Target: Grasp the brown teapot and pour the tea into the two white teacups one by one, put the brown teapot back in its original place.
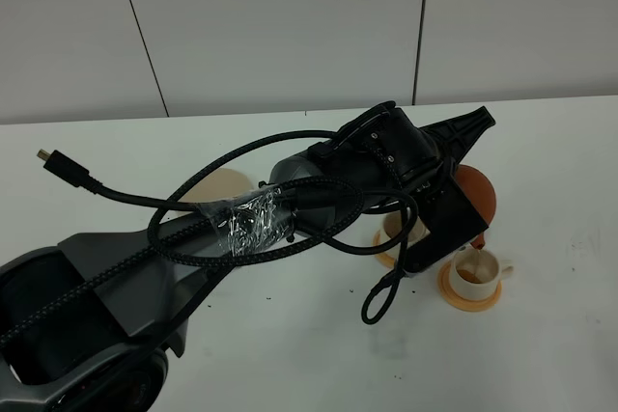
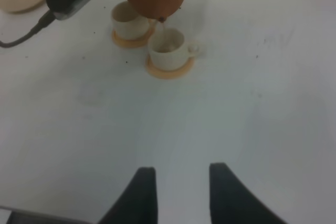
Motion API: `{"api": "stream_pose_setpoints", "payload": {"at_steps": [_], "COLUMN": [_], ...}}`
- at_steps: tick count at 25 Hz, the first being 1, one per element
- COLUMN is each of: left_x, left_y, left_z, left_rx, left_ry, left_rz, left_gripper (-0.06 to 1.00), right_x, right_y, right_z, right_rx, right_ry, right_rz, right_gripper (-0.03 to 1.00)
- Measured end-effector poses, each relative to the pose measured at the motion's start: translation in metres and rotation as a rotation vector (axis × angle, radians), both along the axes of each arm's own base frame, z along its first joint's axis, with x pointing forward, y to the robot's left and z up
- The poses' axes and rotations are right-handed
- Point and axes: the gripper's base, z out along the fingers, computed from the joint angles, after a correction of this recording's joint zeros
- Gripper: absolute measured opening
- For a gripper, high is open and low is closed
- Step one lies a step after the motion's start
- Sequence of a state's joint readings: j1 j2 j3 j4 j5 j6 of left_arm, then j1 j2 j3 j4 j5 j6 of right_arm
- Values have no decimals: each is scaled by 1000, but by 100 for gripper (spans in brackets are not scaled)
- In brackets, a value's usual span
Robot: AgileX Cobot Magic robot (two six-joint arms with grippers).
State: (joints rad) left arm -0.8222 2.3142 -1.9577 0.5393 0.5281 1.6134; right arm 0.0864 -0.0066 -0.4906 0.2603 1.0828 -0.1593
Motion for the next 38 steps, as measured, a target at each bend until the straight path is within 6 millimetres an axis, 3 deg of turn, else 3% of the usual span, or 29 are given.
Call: {"api": "stream_pose_setpoints", "payload": {"at_steps": [38], "left_x": [1], "left_y": [-2], "left_z": [-4], "left_rx": [80], "left_ry": [-42], "left_rz": [-109], "left_gripper": [17], "right_x": [0], "right_y": [0], "right_z": [0], "right_rx": [0], "right_ry": [0], "right_rz": [0], "right_gripper": [24]}}
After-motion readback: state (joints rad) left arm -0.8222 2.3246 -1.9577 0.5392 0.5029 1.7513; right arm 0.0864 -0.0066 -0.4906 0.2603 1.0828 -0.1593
